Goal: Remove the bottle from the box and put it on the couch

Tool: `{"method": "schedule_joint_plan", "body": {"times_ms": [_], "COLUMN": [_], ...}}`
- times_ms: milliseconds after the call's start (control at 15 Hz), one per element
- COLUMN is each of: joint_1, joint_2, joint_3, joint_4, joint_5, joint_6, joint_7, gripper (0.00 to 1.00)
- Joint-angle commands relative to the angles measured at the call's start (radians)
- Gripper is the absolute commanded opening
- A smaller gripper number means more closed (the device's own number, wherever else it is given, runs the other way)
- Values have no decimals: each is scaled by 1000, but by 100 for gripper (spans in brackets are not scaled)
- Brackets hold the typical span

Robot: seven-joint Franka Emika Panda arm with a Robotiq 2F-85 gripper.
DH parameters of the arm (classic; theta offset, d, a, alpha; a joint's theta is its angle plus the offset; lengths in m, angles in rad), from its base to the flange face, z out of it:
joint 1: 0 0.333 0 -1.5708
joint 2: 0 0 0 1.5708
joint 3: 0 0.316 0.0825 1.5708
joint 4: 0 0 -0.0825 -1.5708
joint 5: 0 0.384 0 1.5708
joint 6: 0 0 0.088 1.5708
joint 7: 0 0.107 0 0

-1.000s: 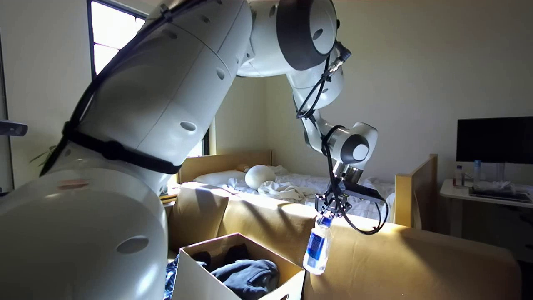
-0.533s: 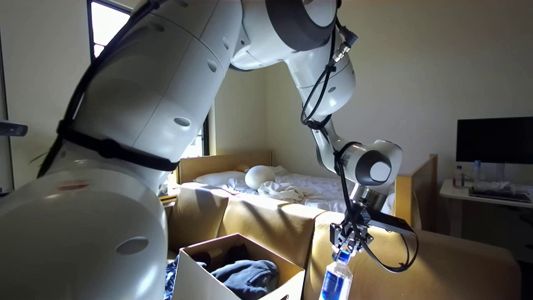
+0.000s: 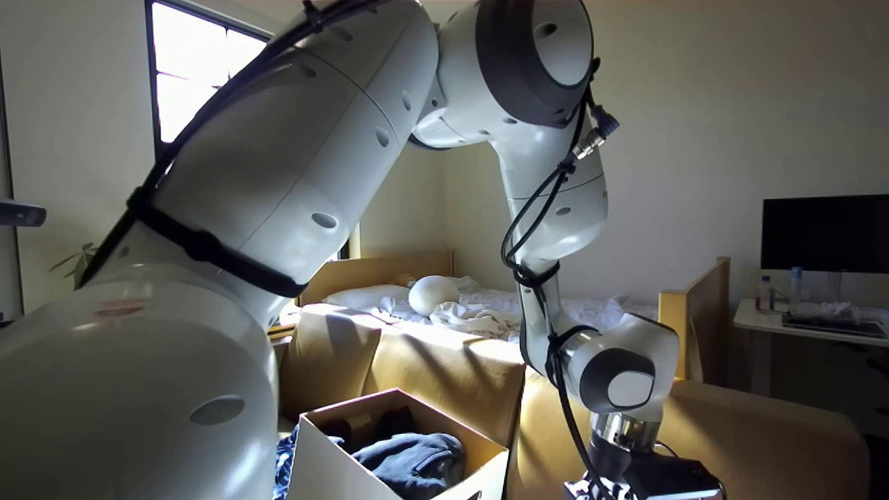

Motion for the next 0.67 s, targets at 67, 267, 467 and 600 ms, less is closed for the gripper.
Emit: {"method": "schedule_joint_plan", "body": {"times_ms": [67, 267, 467, 600], "joint_1": [-98, -178, -260, -298], "joint_2": [144, 230, 266, 269], "joint_3": [43, 85, 150, 184], "joint_4": [14, 51, 74, 76], "joint_5": [-21, -54, -91, -109], "joint_6": [190, 293, 334, 332], "joint_7": [-71, -70, -63, -61], "gripper": [10, 10, 10, 10]}}
